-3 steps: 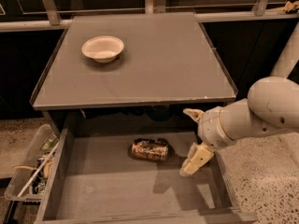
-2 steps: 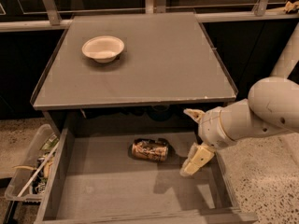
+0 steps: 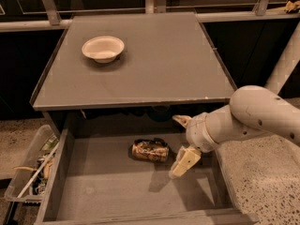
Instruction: Pick orange can from top drawer and place on counter
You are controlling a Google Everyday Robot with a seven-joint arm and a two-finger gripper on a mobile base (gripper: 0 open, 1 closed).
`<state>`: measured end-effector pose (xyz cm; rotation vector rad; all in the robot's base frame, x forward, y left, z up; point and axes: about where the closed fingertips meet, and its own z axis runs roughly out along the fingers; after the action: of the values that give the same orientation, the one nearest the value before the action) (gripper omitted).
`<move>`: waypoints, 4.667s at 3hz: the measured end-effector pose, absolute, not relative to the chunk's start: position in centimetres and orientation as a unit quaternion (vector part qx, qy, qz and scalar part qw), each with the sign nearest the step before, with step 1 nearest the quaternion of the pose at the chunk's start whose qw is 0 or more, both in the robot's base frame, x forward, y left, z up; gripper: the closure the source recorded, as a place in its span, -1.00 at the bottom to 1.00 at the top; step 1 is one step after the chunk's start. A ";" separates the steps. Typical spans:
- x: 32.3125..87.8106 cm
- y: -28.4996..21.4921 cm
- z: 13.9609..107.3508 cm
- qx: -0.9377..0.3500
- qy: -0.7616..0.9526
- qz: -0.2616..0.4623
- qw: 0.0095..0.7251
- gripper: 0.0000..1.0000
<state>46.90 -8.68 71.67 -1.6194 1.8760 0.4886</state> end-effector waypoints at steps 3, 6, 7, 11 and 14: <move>48.7 -4.0 65.9 -0.613 0.701 0.159 0.328 -1.00; 52.2 -5.3 60.7 -0.582 0.707 0.174 0.362 -0.64; 52.4 -5.1 60.4 -0.581 0.705 0.190 0.360 -0.18; 50.7 -5.5 65.0 -0.592 0.711 0.156 0.346 1.00; 49.0 -7.9 77.3 -0.601 0.700 0.140 0.359 1.00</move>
Offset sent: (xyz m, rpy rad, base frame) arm 0.0251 0.0462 -0.0558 0.0408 -0.0685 -0.0148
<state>49.00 -7.93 77.31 -1.5492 1.8053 0.3621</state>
